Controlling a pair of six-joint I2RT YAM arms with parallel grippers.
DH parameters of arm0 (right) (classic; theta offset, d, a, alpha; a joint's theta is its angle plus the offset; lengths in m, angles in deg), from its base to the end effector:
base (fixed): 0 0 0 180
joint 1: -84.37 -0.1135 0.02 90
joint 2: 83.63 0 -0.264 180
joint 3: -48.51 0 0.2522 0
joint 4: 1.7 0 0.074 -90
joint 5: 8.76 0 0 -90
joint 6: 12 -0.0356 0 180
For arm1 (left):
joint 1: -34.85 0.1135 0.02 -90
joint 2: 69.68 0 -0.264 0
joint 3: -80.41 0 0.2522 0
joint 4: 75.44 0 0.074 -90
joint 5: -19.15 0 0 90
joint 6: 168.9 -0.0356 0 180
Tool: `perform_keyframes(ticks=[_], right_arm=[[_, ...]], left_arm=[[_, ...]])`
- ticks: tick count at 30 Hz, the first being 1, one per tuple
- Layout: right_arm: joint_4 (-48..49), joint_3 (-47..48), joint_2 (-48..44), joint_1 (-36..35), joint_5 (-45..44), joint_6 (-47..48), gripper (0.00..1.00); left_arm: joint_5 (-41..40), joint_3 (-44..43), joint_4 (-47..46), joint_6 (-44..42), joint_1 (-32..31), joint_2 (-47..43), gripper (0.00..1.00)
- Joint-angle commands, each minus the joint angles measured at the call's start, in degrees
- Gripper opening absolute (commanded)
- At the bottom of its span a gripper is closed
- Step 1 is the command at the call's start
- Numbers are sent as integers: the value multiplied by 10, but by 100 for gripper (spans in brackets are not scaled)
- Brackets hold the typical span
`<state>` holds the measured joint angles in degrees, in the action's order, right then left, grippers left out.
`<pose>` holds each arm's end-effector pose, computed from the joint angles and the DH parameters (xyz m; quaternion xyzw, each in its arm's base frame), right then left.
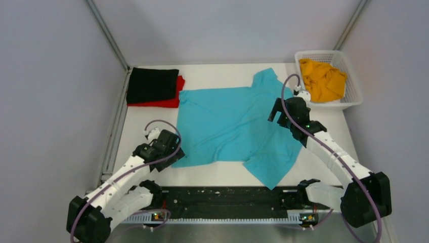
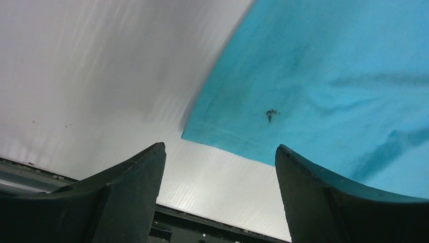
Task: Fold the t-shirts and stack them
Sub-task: Grab the side of the flattened tshirt closest away from the robot with both arms
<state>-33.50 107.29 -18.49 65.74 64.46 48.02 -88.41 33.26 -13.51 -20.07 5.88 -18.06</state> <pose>0.2351 0.0684 0.2583 0.1515 0.8791 0.0584 0.4481 0.1371 -0.0636 0.2019 -0.2794 0.9267 -0.0325 0.2492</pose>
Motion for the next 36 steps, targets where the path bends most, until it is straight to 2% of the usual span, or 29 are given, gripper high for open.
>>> perform_keyframes(ticks=[1,6,8,12,16,22,24,26,27,32,36], right_arm=[[8,-8,-40,0,-17,-4,99],[0,-14,-39,1,-21,0,99],[3,-14,-35,0,-14,4,99],[3,-16,-34,1,-11,7,99],[4,-16,-34,1,-13,8,99],[-2,-14,-32,0,-8,8,99],[-6,-14,-34,0,-8,8,99],[-10,-14,-35,0,-8,6,99],[-14,-14,-34,1,-5,6,99],[-41,-13,-46,1,23,20,99],[-88,1,-55,-24,53,32,98]], left_arm=[[11,41,-8,60,-3,-33,81],[18,65,-46,74,-4,-18,73],[19,70,-67,79,-4,2,66],[-12,72,-78,96,-3,49,60],[-28,56,-75,95,-2,87,49],[-46,58,-92,91,-2,107,43],[-45,57,-102,84,-1,114,34],[-37,60,-118,80,-2,119,10],[-32,63,-131,80,-2,121,1],[-19,81,-164,63,-2,109,0],[-36,81,-150,50,-2,69,0]])
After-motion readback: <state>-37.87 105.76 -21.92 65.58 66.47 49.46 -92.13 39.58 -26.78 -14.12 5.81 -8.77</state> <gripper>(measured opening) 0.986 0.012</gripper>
